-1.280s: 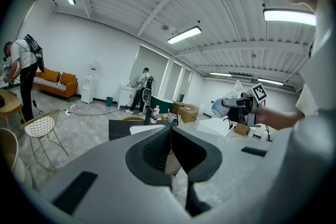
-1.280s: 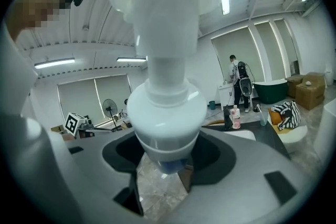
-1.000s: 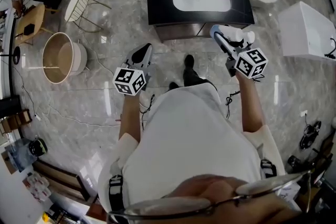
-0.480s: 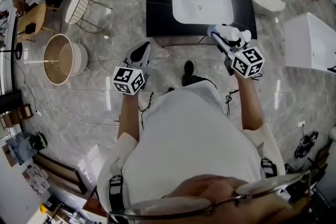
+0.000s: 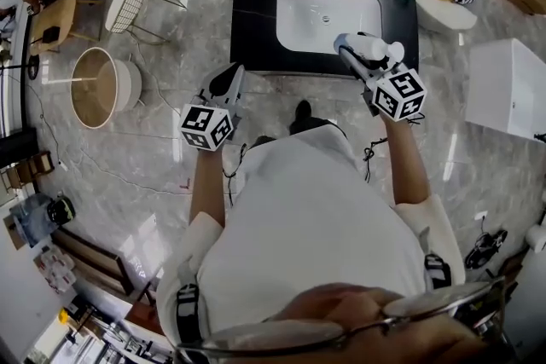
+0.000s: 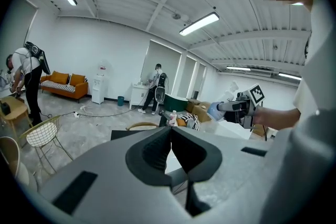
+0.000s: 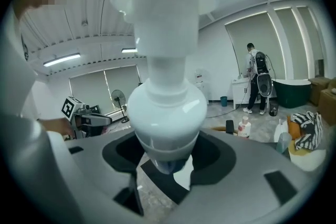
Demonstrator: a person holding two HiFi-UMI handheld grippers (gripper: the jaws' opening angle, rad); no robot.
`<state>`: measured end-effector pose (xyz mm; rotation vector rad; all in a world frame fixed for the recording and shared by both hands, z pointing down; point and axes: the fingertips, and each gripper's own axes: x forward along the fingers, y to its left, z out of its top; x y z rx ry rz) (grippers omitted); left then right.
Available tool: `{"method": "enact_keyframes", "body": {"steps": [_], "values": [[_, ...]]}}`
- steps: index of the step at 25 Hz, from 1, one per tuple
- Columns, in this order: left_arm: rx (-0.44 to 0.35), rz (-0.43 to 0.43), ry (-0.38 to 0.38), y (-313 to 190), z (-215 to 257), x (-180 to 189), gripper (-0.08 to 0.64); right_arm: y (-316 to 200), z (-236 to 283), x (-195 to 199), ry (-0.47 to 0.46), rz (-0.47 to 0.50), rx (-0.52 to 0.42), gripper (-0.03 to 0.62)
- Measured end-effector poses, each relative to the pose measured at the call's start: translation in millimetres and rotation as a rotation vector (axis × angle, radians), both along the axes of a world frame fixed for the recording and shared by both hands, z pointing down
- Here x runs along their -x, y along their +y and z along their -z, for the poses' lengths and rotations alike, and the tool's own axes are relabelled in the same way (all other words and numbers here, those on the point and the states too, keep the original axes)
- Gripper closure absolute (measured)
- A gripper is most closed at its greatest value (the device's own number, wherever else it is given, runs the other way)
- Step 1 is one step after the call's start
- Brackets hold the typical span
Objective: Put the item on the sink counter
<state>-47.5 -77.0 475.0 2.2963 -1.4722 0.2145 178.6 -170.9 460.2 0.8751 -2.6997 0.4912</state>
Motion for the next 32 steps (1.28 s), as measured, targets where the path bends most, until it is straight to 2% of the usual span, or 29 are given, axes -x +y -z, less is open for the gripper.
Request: {"method": "enact_keyframes", "body": {"steps": [7, 14, 32], "values": [[0.014, 0.016, -0.021, -30.8, -0.6, -12.6, 0.555, -36.0, -11.1, 5.9, 0.026, 0.06, 0.003, 0.334], [0.047, 0.009, -0.023, -53.5, -14.7, -4.1, 0.555, -59.3, -24.7, 23.6, 0.063, 0.083, 0.008, 0.334], [0.099, -0.14, 0.048, -158.4, -79.7, 35.7, 0.555, -150.1, -98.5, 99.8, 0.166, 0.002, 0.054, 0.336]]}}
